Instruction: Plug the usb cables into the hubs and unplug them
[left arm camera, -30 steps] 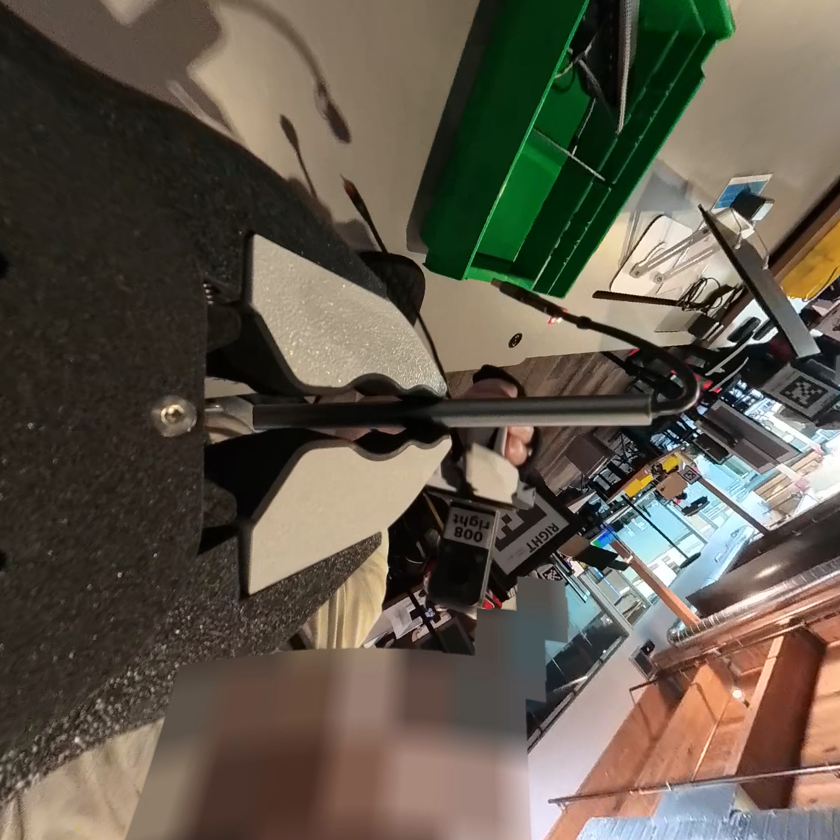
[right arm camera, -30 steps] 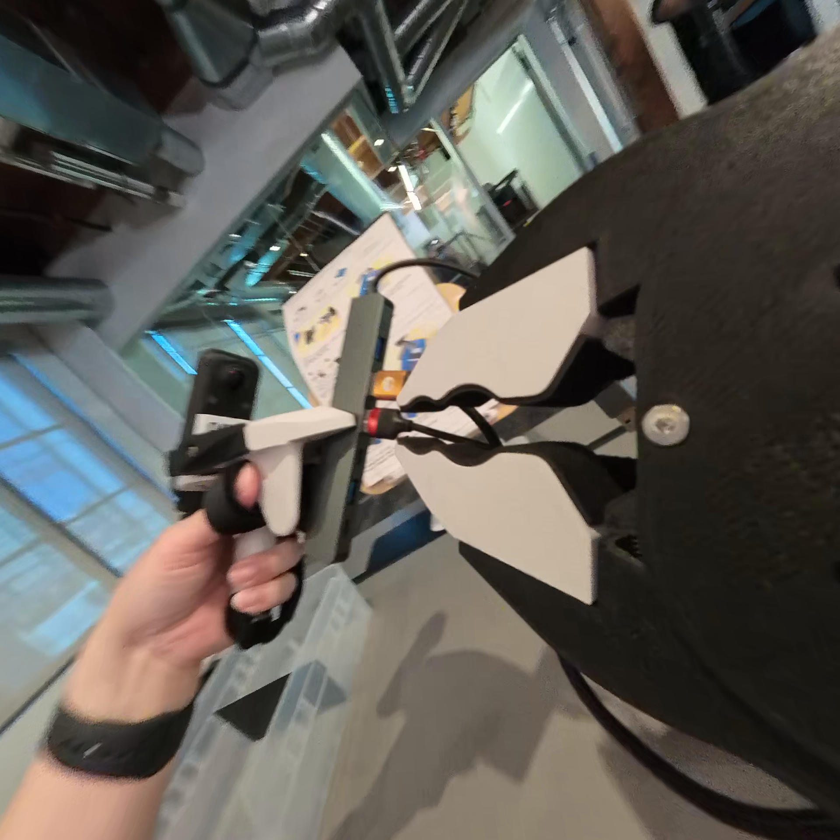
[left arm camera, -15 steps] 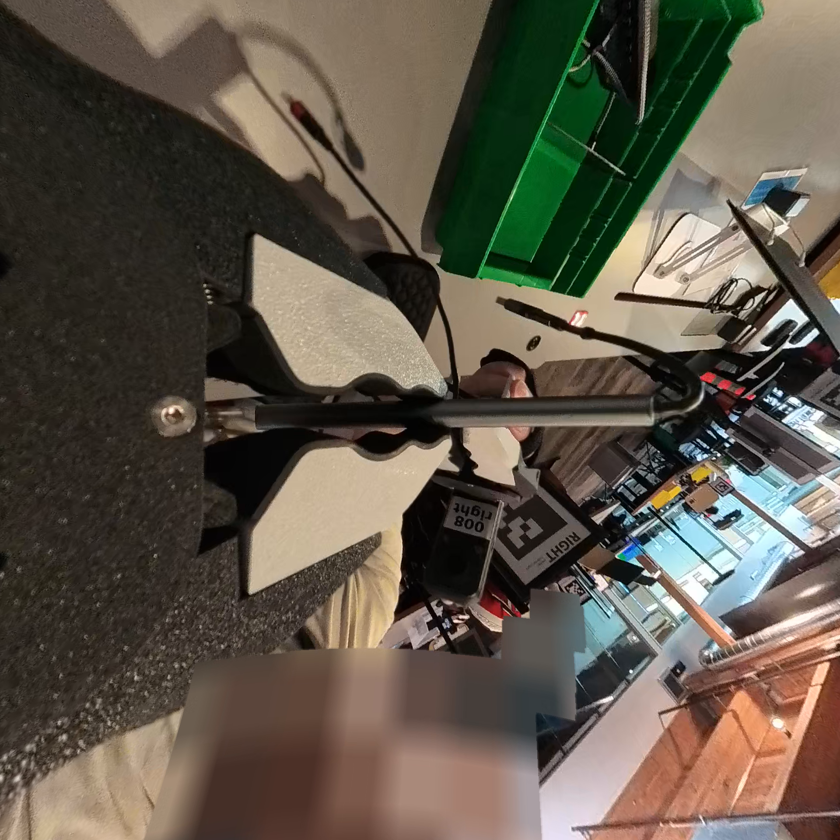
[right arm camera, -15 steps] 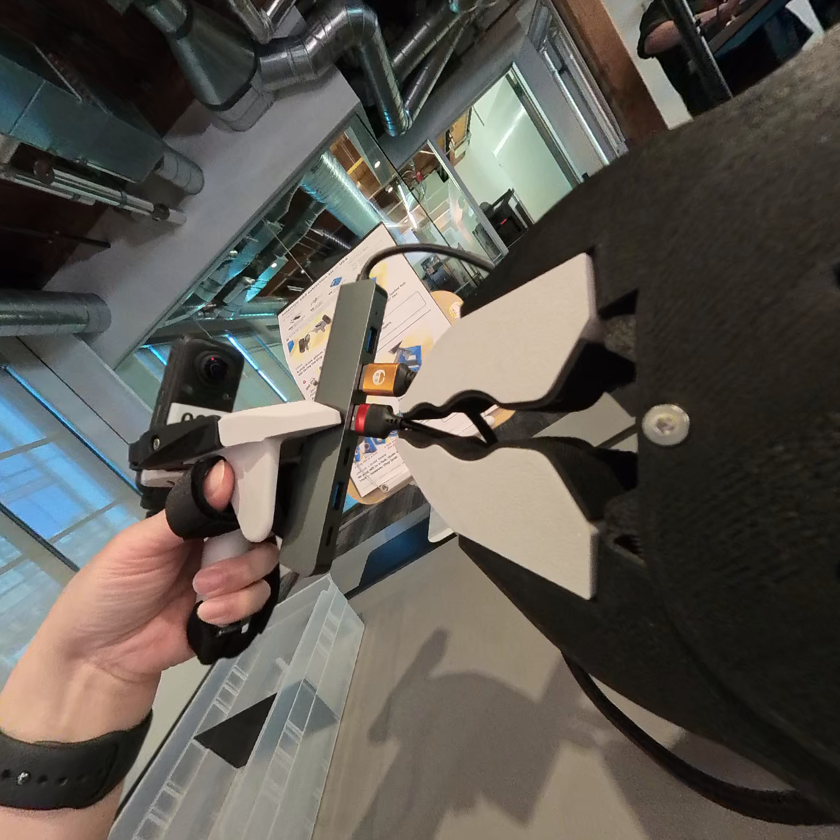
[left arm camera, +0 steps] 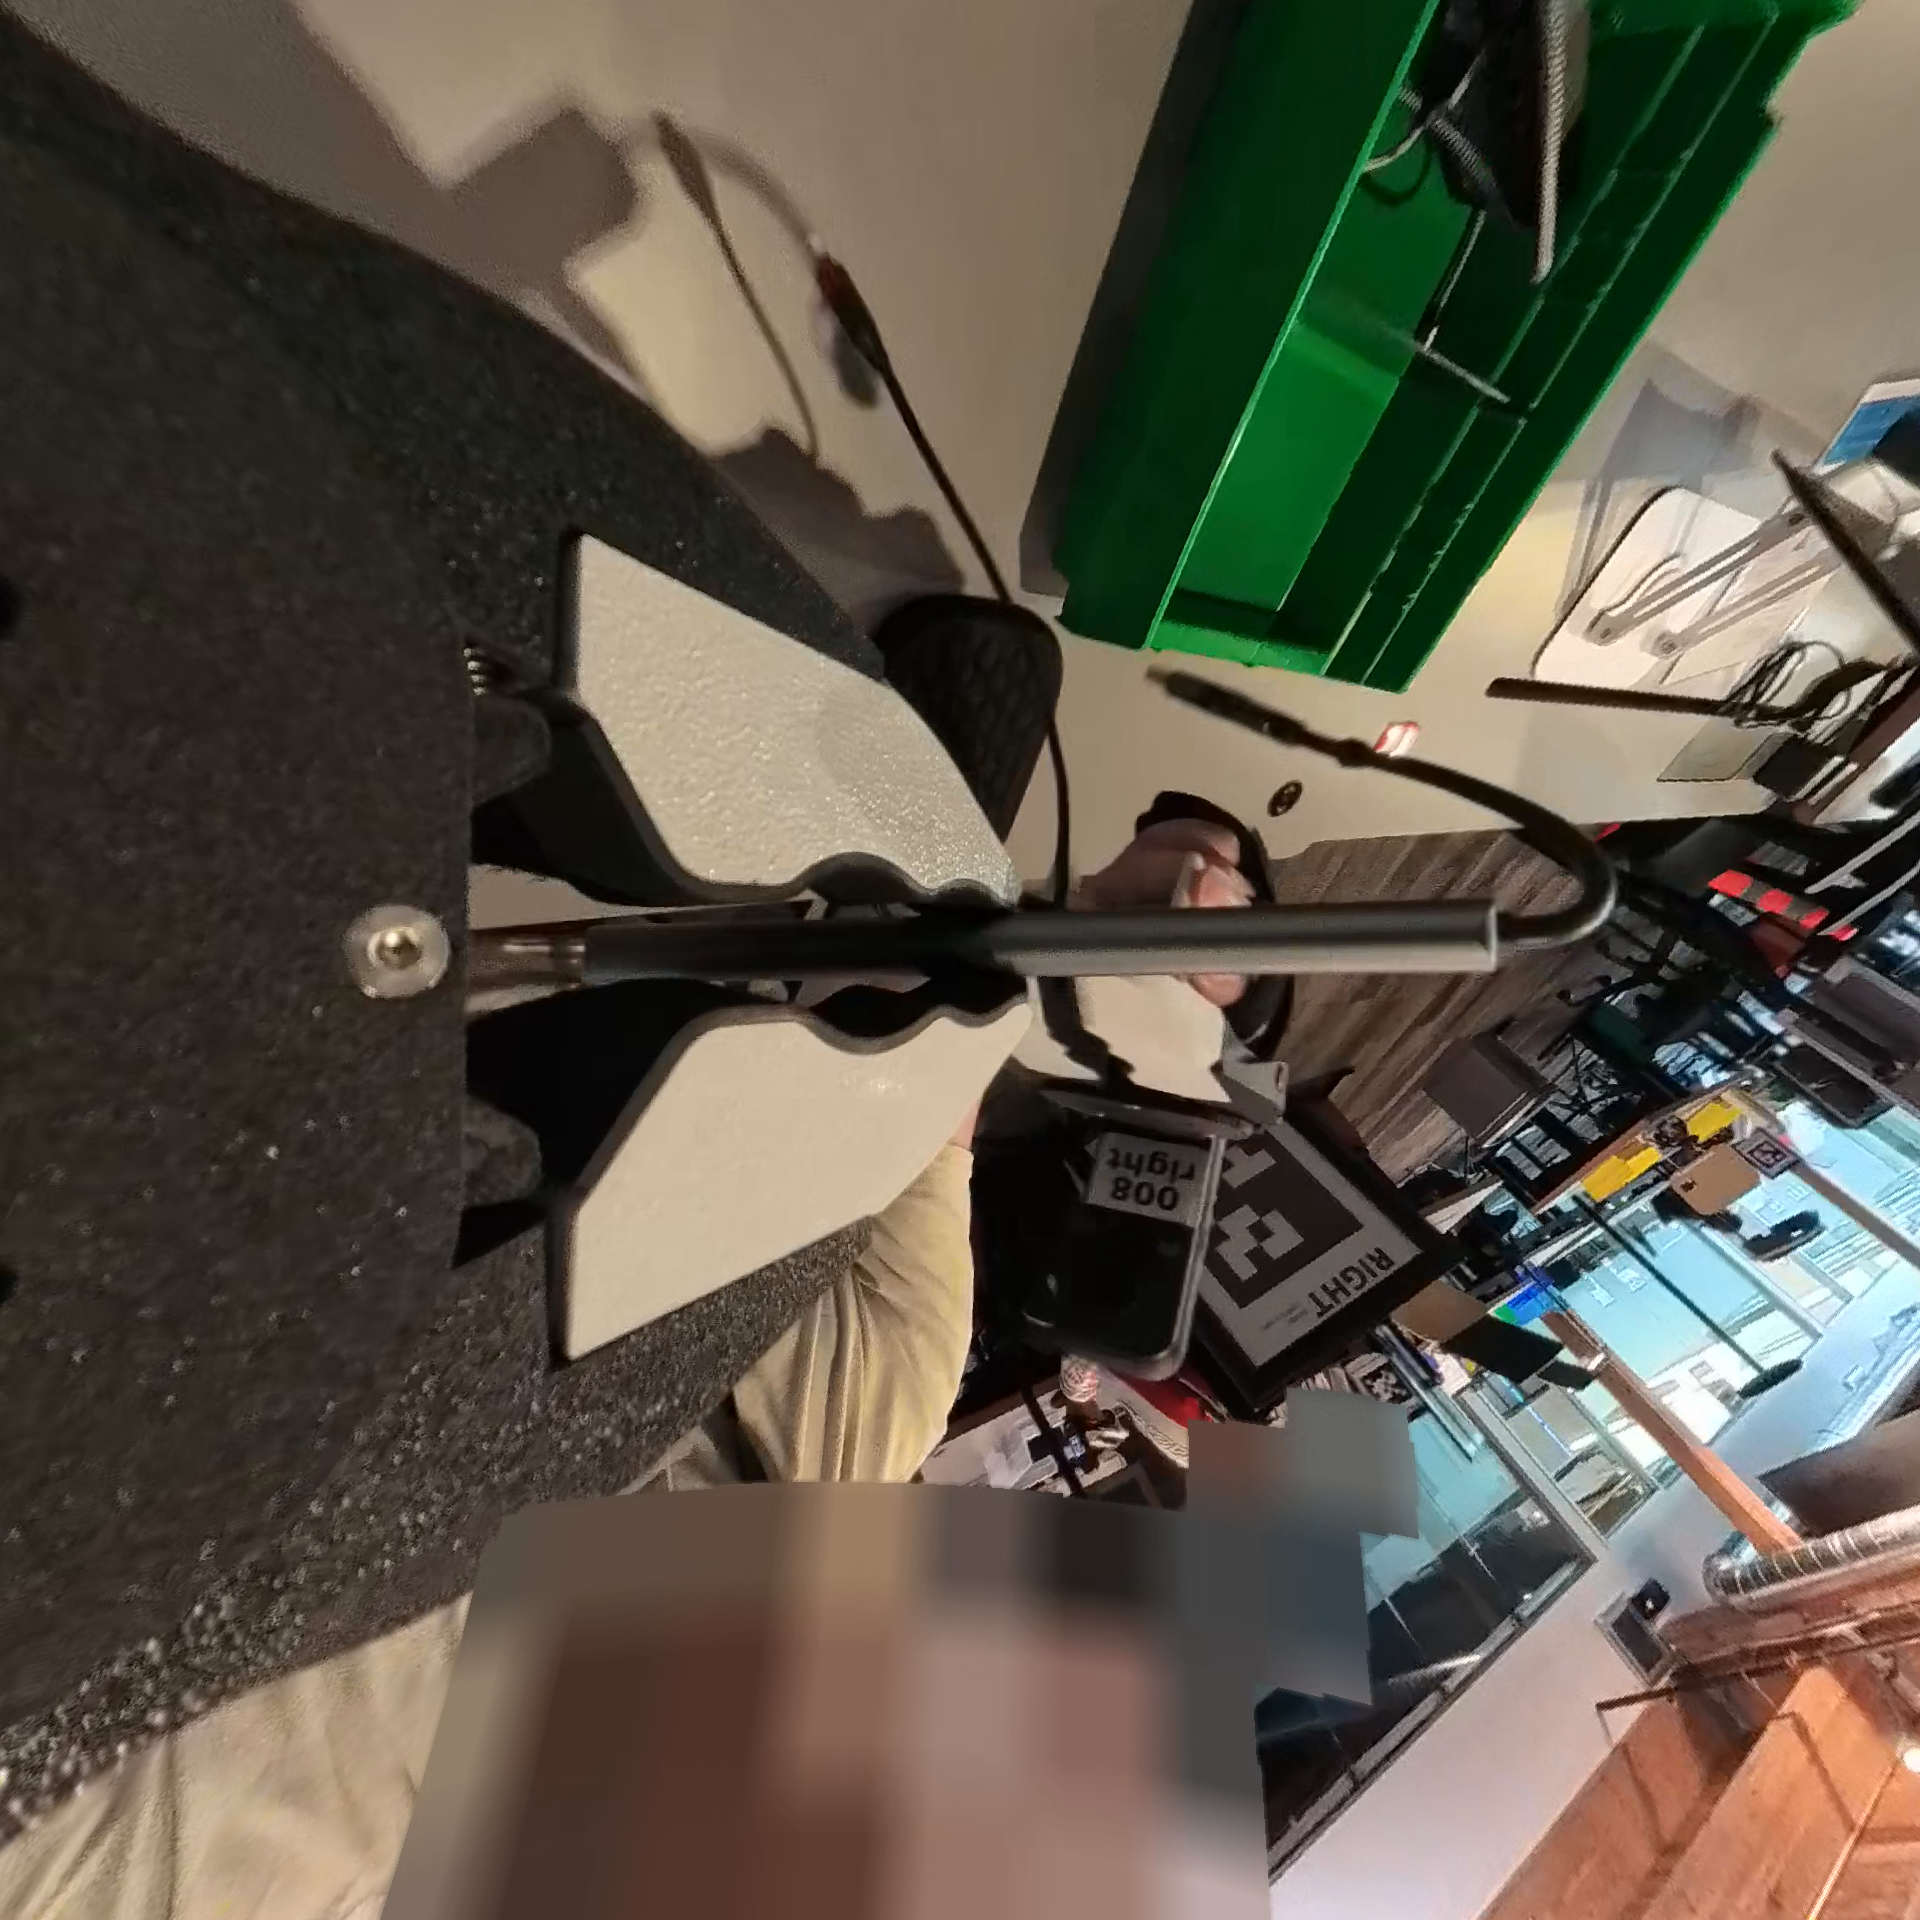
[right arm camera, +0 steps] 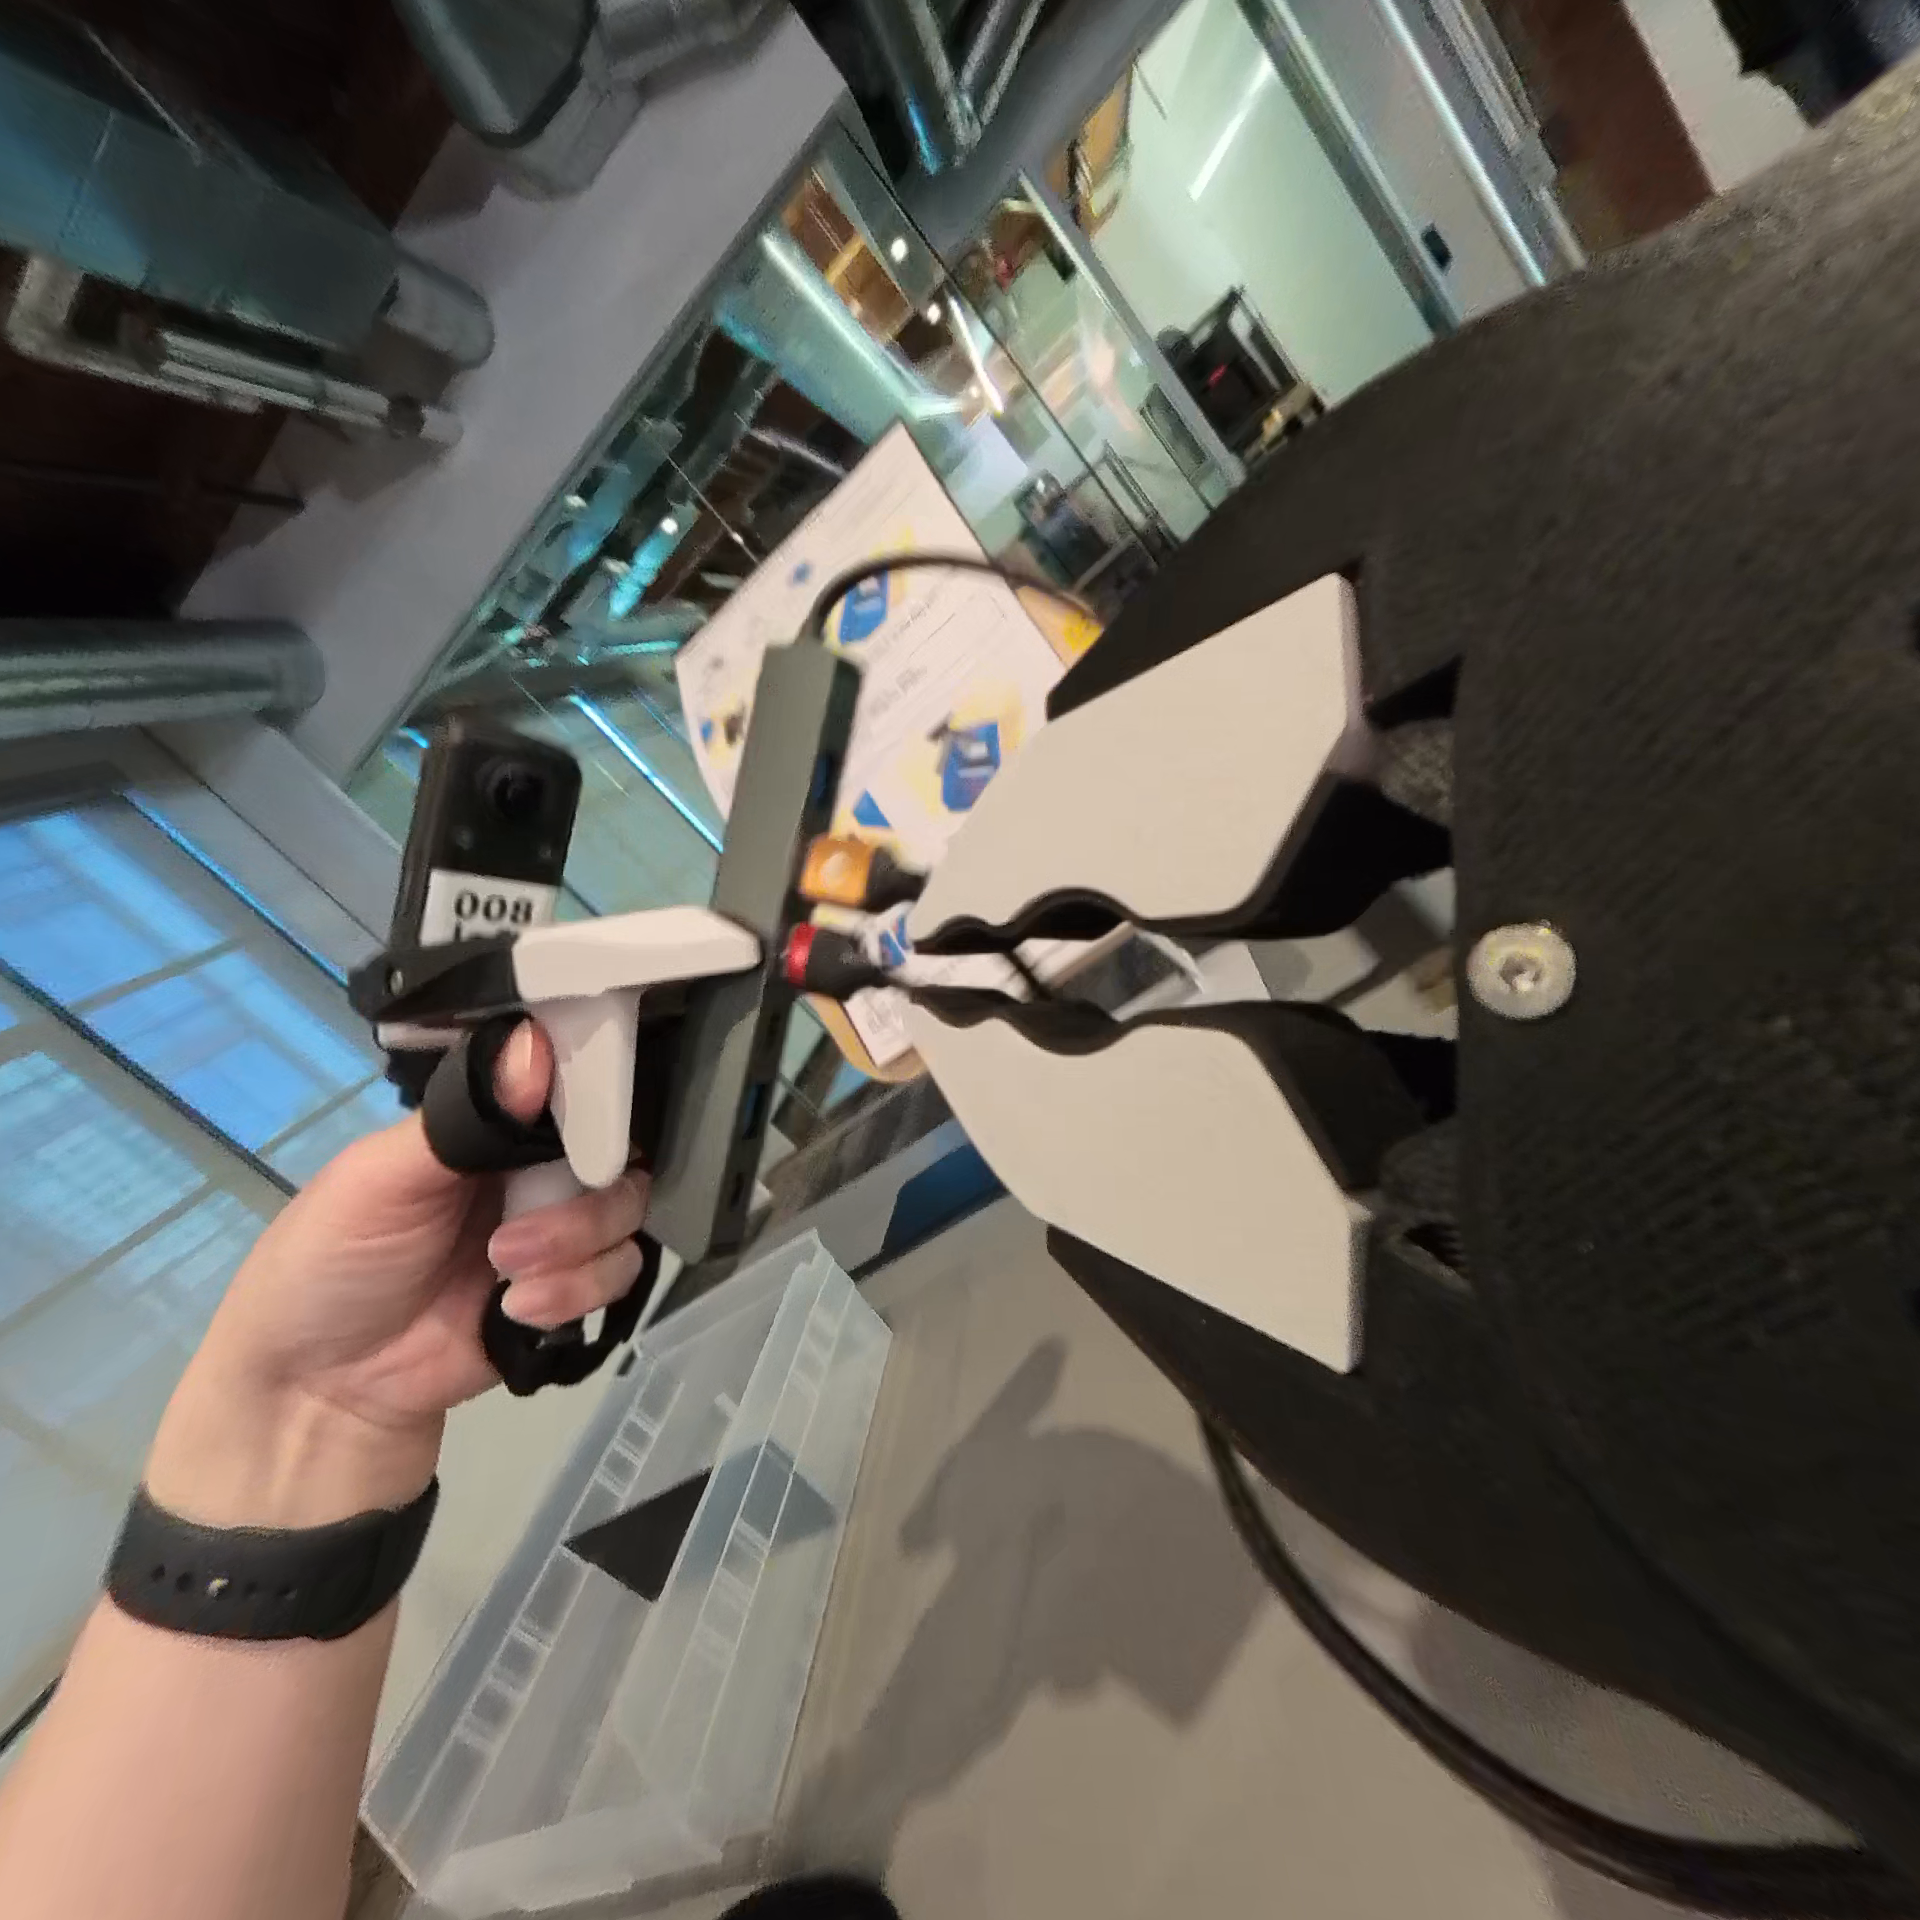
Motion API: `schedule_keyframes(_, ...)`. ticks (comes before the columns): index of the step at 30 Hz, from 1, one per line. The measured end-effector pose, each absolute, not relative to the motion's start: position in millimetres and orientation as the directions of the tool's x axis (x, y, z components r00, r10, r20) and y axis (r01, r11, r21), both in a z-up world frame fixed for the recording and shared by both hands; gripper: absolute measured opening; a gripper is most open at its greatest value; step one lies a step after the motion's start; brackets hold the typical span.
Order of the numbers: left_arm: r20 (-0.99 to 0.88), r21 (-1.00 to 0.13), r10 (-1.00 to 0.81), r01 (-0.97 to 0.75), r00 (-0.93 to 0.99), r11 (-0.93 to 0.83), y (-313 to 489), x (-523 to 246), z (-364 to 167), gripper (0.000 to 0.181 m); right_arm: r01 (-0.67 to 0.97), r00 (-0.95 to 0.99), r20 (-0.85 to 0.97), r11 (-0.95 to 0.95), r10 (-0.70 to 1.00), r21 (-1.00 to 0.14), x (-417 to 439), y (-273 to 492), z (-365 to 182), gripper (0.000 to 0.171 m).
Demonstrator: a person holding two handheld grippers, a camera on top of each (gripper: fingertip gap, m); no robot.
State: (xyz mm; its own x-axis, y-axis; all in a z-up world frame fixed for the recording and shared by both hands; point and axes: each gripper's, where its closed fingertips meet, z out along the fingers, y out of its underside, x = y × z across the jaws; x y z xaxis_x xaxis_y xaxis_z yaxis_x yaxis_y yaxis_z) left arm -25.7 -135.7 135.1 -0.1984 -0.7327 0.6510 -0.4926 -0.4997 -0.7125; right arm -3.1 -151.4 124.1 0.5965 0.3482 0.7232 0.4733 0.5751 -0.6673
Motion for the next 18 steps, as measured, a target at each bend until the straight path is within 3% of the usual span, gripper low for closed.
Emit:
schedule_keyframes(4,0.660,-0.743,-0.683,-0.406,-0.313,-0.532,-134.3,-62.7,172.7,0.011,0.462,0.597,0.774,0.700,0.210,-0.545,38.9,-177.8,144.3,0.012)
schedule_keyframes(7,0.638,-0.749,-0.696,-0.478,-0.330,-0.459,-145.0,-84.7,173.3,0.010,0.594,0.541,0.840,0.690,0.037,-0.413,72.0,-170.6,149.3,0.012)
schedule_keyframes(8,0.630,-0.740,-0.711,-0.519,-0.311,-0.429,-148.5,-86.2,167.6,0.010,0.664,0.491,0.871,0.660,-0.028,-0.353,80.9,-164.1,153.7,0.015)
schedule_keyframes(11,0.652,-0.710,-0.683,-0.581,-0.329,-0.397,-163.7,-83.5,167.3,0.010,0.888,0.214,0.908,0.458,-0.359,-0.028,114.9,-150.2,194.2,0.014)
schedule_keyframes(13,0.664,-0.710,-0.658,-0.575,-0.355,-0.406,-169.0,-81.3,175.6,0.010,0.910,0.188,0.908,0.414,-0.374,-0.019,131.6,-138.5,215.6,0.017)
schedule_keyframes(16,0.648,-0.727,-0.667,-0.559,-0.369,-0.397,-169.5,-80.5,182.6,0.010,0.918,0.259,0.903,0.379,-0.344,-0.119,149.4,-121.8,233.8,0.028)
schedule_keyframes(18,0.659,-0.715,-0.666,-0.567,-0.349,-0.410,-166.0,-77.8,180.5,0.011,0.856,0.288,0.909,0.507,-0.303,-0.102,113.4,-142.4,236.5,0.030)
